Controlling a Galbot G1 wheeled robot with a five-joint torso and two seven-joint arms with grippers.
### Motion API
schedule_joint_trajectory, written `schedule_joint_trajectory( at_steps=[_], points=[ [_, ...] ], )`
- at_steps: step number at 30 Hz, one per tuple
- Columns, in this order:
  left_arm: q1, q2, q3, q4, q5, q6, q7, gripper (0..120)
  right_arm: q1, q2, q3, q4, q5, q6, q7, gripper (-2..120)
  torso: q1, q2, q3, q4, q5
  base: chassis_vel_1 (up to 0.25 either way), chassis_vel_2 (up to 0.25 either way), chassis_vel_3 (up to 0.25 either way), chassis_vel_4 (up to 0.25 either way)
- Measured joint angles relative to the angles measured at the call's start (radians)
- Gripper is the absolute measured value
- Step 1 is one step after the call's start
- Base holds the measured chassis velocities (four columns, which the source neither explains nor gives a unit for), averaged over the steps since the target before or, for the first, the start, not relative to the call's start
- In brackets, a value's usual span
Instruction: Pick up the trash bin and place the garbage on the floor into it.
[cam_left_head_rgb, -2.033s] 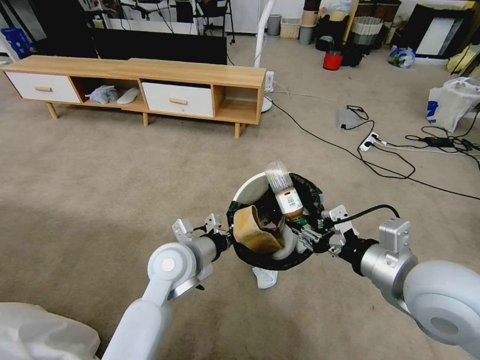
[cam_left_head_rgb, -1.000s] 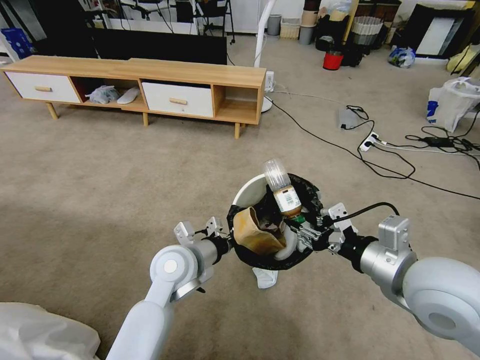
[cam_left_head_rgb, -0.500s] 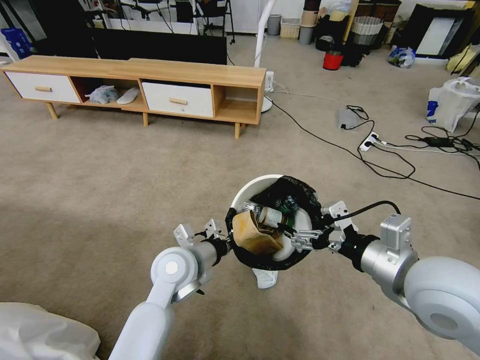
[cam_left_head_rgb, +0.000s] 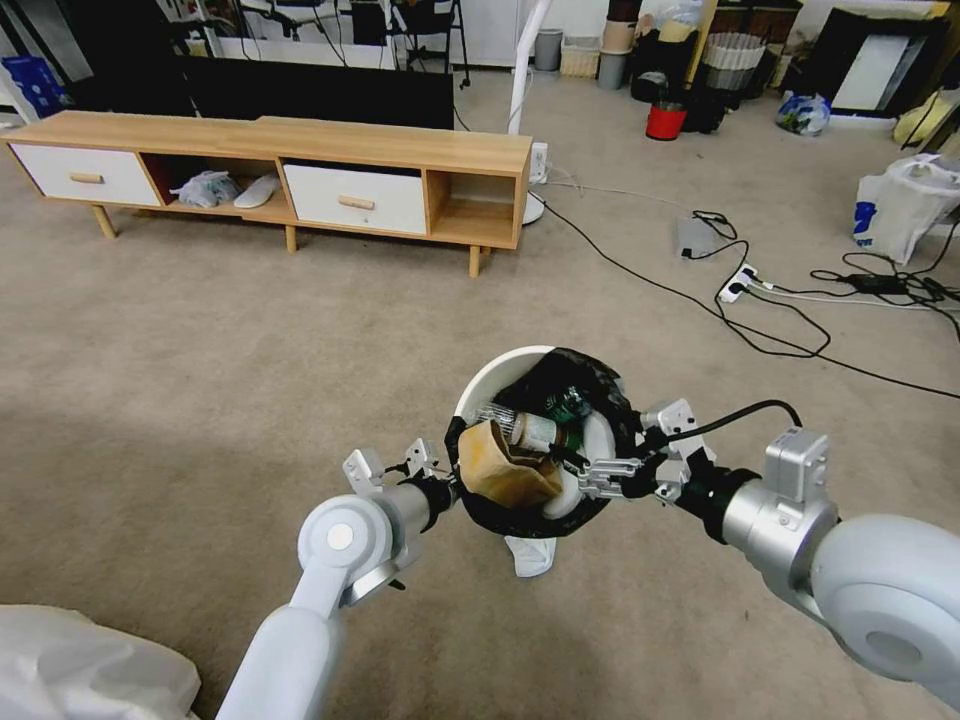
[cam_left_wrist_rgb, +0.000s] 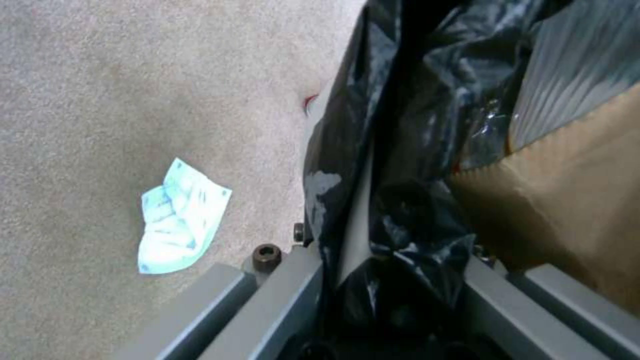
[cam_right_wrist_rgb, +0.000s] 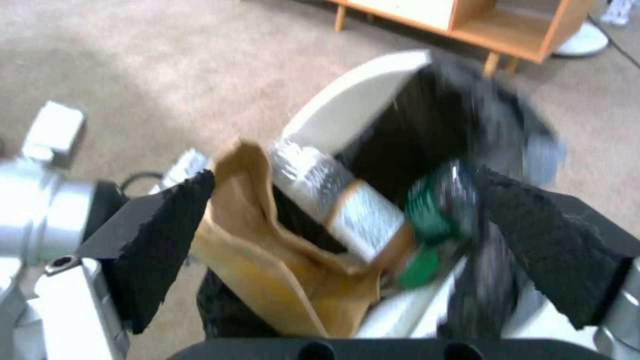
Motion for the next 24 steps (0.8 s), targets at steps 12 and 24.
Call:
schedule_joint_trajectory(
  at_steps=[12, 24],
  points=[
    [0.038, -0.004, -0.021, -0.012, 0.030, 0.001, 0.011, 0, 0.029, -0.016, 0.051, 0.026, 0.050, 0.038, 0.003, 100, 0.000, 0.000, 0.000, 0.0000, -0.0001, 0.000, 0.000, 0.000, 0.000],
    [0.081, 0.030, -0.050, -0.051, 0.046, 0.001, 0.025, 0, 0.002, 0.016, 0.164, 0.026, 0.018, 0.101, -0.001, 100, 0.000, 0.000, 0.000, -0.0001, -0.0001, 0.000, 0.000, 0.000, 0.000]
  ],
)
